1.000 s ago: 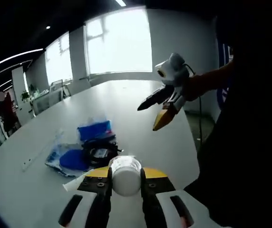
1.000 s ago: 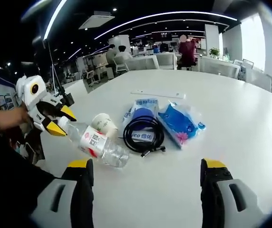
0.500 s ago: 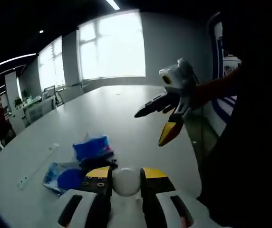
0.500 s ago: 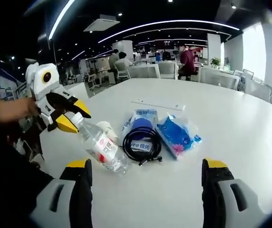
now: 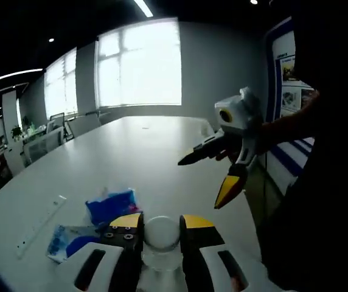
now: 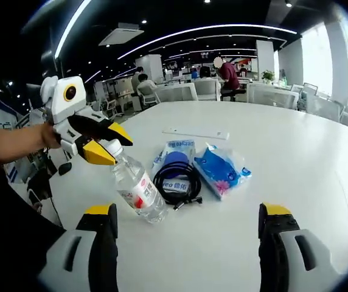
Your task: Arrange the tabletop items into an orderly group along one side of the table until the central work area is clear of visible clutter.
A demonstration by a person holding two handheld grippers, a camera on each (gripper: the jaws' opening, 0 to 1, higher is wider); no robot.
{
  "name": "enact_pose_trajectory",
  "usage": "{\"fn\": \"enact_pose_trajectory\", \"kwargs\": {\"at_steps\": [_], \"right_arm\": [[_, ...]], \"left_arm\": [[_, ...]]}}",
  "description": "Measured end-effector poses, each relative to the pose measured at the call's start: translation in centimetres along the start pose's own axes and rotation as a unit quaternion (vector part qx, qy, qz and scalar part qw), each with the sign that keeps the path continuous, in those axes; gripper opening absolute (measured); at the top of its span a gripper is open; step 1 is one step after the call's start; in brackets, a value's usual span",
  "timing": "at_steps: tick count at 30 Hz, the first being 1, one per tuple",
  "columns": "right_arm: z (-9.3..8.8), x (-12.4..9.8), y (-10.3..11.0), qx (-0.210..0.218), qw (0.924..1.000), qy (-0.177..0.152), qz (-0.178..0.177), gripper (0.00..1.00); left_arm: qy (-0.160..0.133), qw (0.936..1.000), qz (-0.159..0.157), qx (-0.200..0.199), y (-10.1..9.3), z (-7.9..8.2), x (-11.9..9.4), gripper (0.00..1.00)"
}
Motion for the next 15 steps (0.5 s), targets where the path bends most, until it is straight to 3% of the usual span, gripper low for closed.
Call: {"fn": "enact_pose_trajectory", "kwargs": {"at_steps": [15], "right_arm": [[-0.2,-0.2,-0.5,-0.001,1.0,0.006,-0.006,0.92]], "left_arm": [[-0.017,0.9996,-0.014,-0.017,0.1,1.2,1.7,0.21]]}}
Point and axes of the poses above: the point that each gripper's makers call its tool centre point, and the gripper's own axes: x roughly forward along the fingers, y roughly to its left, z roughly out of its top, the point moved 2 cm from there along -x, roughly backward along the fingers, and after that the axes turned 8 degrees about y, right-handed, at the moved point
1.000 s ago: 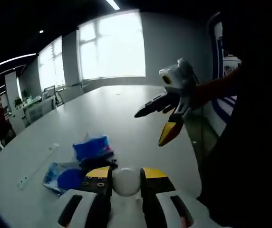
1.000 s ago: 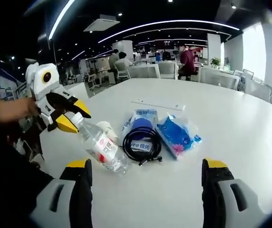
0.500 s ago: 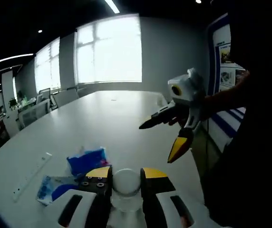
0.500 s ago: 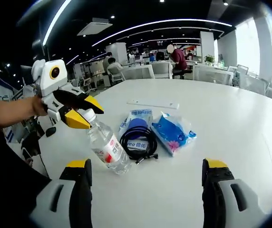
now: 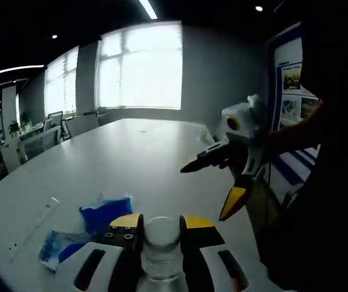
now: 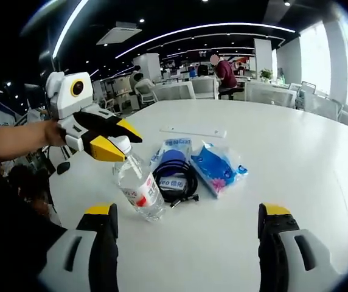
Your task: Arrange the tabletop items into an orderly group along one side of the table until the central work area is clear of visible clutter.
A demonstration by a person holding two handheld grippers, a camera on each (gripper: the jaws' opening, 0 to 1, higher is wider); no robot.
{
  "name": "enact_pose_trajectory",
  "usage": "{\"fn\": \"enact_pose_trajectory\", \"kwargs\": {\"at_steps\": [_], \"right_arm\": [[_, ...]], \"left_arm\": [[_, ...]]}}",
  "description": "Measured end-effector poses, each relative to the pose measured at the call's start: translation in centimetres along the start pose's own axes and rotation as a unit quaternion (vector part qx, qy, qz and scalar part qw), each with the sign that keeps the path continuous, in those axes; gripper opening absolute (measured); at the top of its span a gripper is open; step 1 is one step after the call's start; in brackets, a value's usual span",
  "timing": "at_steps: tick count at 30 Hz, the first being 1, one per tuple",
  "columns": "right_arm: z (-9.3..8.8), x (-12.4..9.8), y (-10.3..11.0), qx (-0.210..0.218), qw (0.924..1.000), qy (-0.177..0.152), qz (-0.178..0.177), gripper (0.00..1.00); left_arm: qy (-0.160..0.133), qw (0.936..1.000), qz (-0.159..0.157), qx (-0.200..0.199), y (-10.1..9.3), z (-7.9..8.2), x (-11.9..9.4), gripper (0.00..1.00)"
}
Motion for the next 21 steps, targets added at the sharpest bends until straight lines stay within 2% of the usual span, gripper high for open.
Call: {"fn": "enact_pose_trajectory", "kwargs": {"at_steps": [16,19,21], "right_arm": [[-0.82,-0.29,0.14,0.01,0.9999,0.003,-0.003,0.92],[-0.57,-0.44,0.07,0.011,0.9999,-0.003,-0.005,0.92],[-0.44,-0.54,0.01,0.012,0.9999,-0.006,-0.008,0.93]], "left_arm": [[0.003,0.9996,-0.001,0.028,-0.78,-0.15,0.18,0.22],[0.0,0.9994,0.001,0.034,-0.77,-0.13,0.07,0.22],[-0.014,0.9996,0.0,0.026,-0.73,0.31,-0.2,0.22]]}}
Point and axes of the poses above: the point that each gripper's makers call its tool centre point, and the gripper's own axes: x roughly forward along the fingers, y roughly to its left, z roughly out of its top, the point moved 2 cm from there along -x, roughly backward along the fingers, and after that the axes turned 8 degrees about y, right-handed, at the moved point
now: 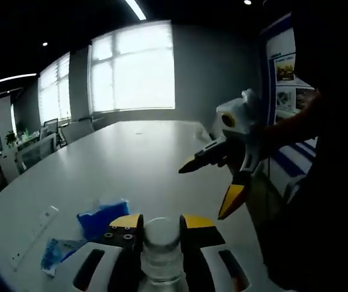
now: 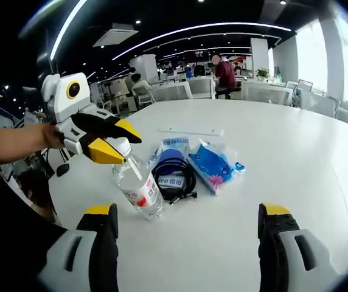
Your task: Arrange the tabletop items into an orderly group along one side of the table until the central work area is clear of visible clutter.
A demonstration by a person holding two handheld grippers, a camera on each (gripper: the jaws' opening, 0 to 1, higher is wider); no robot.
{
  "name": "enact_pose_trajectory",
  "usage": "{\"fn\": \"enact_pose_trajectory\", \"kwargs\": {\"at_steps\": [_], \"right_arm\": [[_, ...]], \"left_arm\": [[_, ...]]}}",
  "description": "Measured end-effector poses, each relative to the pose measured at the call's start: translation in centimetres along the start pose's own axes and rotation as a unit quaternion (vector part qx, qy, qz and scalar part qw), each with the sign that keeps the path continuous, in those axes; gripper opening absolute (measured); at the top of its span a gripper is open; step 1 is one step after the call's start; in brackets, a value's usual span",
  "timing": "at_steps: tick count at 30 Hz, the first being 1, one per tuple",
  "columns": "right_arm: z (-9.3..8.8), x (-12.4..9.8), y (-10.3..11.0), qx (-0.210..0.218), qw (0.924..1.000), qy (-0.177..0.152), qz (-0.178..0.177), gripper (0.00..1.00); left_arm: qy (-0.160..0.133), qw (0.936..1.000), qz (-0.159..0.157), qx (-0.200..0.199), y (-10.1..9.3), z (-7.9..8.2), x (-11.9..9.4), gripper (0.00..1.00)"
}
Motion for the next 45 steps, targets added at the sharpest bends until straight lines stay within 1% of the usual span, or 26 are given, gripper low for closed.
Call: {"fn": "enact_pose_trajectory", "kwargs": {"at_steps": [2,4,6,9,13,16,19,27,30,31,38,42,45], "right_arm": [[0.0,0.0,0.0,0.001,1.0,-0.001,0.0,0.93],[0.0,0.0,-0.1,0.001,1.0,-0.001,-0.002,0.93],[-0.1,0.0,-0.1,0.001,1.0,0.0,-0.002,0.93],[-0.1,0.0,-0.2,0.002,1.0,-0.001,-0.003,0.93],[-0.2,0.0,-0.3,0.003,1.0,0.001,-0.004,0.93],[-0.4,-0.1,-0.3,0.003,1.0,0.002,-0.004,0.92],[-0.5,-0.1,-0.3,0.005,1.0,0.004,-0.004,0.92],[-0.8,-0.1,-0.5,0.008,0.9999,0.008,-0.005,0.92],[-0.9,0.0,-0.6,0.009,0.9999,0.009,-0.005,0.92],[-0.9,0.0,-0.6,0.01,0.9999,0.01,-0.005,0.91],[-1.1,0.2,-0.7,0.012,0.9998,0.014,-0.005,0.91],[-0.8,0.2,-0.8,0.014,0.9998,0.01,-0.004,0.91],[-0.5,0.2,-1.1,0.014,0.9999,0.005,-0.006,0.92]], "left_arm": [[-0.013,0.9999,-0.001,-0.01,0.1,0.4,-0.2,0.23],[-0.008,0.9999,0.005,-0.005,0.2,0.2,-0.1,0.26],[-0.008,0.9999,0.007,-0.009,0.3,0.2,-0.1,0.28],[-0.011,0.9998,0.003,-0.014,0.1,0.0,0.0,0.28],[-0.003,0.9999,0.0,-0.012,-0.1,-0.7,0.4,0.28],[-0.002,0.9998,-0.007,-0.017,-0.3,-1.0,0.6,0.27],[-0.001,0.9998,-0.006,-0.017,-0.2,-1.3,0.8,0.26],[-0.009,0.9998,-0.006,-0.017,-0.1,-1.3,1.0,0.23],[-0.008,0.9999,-0.005,0.005,-0.2,-1.3,1.1,0.23],[-0.007,0.9999,-0.005,0.006,-0.2,-1.3,1.1,0.23],[-0.008,0.9999,-0.005,-0.008,-0.2,-1.2,1.1,0.22],[-0.007,0.9998,-0.007,-0.015,-0.2,-1.2,1.0,0.22],[0.0,0.9996,-0.022,-0.016,-0.5,-1.1,0.9,0.21]]}}
Point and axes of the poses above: the point that each gripper's makers call its tool centre point, and the gripper's own axes: x roughly forward along the fingers, y roughly to its left, z roughly out of its top, the point moved 2 cm from there along -x, roughly backward along the fingers, and after that the axes turned 8 degrees about y, right-handed, at the moved point
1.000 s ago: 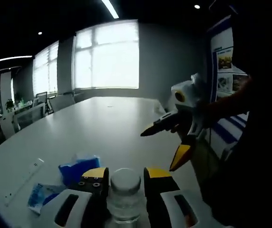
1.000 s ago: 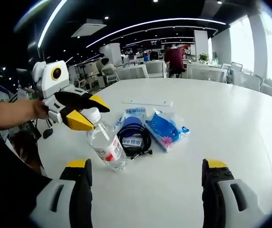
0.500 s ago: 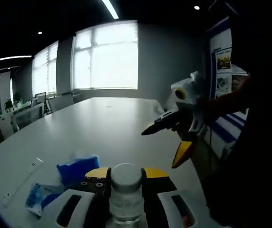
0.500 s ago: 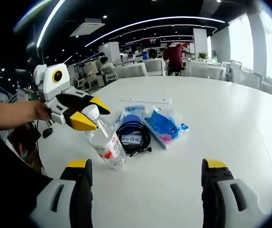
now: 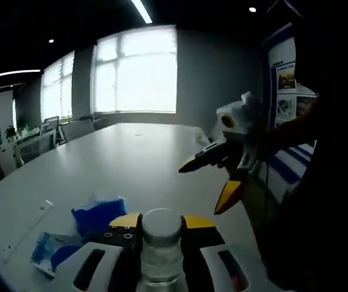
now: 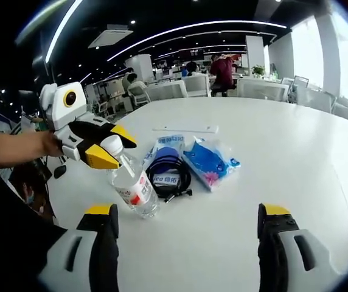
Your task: Arrange the tabletop items into an orderly group along one side of the table until the central work area is clear of visible clutter.
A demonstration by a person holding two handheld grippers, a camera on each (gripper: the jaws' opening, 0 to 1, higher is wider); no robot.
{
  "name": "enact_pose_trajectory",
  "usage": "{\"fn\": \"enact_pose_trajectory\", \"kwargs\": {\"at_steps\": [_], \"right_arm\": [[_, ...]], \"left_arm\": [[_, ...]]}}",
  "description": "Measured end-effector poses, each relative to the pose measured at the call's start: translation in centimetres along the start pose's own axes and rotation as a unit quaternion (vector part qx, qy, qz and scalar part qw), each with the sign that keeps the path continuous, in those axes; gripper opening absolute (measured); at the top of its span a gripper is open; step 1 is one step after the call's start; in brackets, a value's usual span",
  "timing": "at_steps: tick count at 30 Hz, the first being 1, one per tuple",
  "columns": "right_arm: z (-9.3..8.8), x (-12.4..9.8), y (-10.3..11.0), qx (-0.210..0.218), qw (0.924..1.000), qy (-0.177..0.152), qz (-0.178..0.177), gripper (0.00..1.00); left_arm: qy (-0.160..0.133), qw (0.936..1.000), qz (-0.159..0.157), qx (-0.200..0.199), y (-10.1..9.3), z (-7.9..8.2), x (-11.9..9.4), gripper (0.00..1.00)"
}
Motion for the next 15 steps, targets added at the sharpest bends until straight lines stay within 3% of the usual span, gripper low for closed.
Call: {"fn": "enact_pose_trajectory", "kwargs": {"at_steps": [8,15], "right_arm": [[0.2,-0.1,-0.3,0.007,1.0,-0.005,-0.003,0.92],[0.7,-0.1,0.2,0.002,0.9999,-0.01,0.003,0.96]], "left_arm": [[-0.004,0.9995,-0.029,-0.015,-0.8,0.8,-0.9,0.21],[-0.019,0.9993,-0.03,0.011,0.0,3.7,-3.3,0.21]]}}
Point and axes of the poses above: the point that each gripper's makers call its tool centre point, and the gripper's own axes: x roughly forward along the fingers, y roughly to its left, z roughly out of its top, the point moved 2 cm from there along -x, roughly backward along the fingers, and after that the axes turned 8 degrees about y, right-handed, at the moved point
